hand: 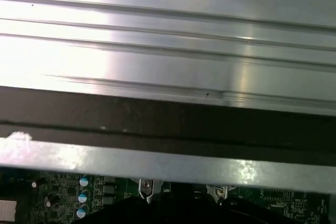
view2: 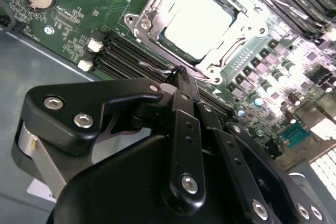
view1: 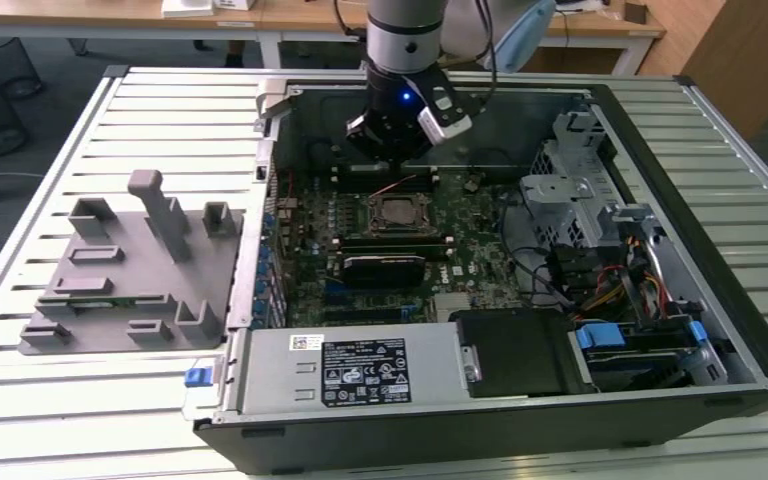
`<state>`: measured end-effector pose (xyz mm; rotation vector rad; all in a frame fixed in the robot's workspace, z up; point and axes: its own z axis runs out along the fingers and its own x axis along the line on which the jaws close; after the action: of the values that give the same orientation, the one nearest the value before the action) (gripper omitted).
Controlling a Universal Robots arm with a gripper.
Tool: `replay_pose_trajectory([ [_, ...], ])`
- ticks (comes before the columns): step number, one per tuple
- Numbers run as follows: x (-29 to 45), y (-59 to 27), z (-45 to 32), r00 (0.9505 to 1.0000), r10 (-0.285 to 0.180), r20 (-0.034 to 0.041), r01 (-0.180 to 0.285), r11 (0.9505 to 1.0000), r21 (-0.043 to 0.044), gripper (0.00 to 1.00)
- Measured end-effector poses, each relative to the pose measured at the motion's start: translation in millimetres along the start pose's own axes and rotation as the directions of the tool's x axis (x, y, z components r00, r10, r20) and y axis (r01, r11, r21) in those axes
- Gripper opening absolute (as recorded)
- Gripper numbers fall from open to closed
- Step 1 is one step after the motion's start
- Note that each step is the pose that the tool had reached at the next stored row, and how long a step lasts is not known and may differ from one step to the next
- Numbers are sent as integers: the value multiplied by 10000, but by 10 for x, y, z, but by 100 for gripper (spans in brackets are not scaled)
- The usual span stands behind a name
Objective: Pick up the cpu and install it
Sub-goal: 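Install the first cpu locking lever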
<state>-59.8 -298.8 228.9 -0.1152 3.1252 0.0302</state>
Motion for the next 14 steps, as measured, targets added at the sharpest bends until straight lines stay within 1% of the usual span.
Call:
replay_pose_trajectory([
  [6,-40,31,40,10000,0,1,0,10000,-1,11],
  [14,-111,35,91,10000,0,0,0,10000,-1,11],
])
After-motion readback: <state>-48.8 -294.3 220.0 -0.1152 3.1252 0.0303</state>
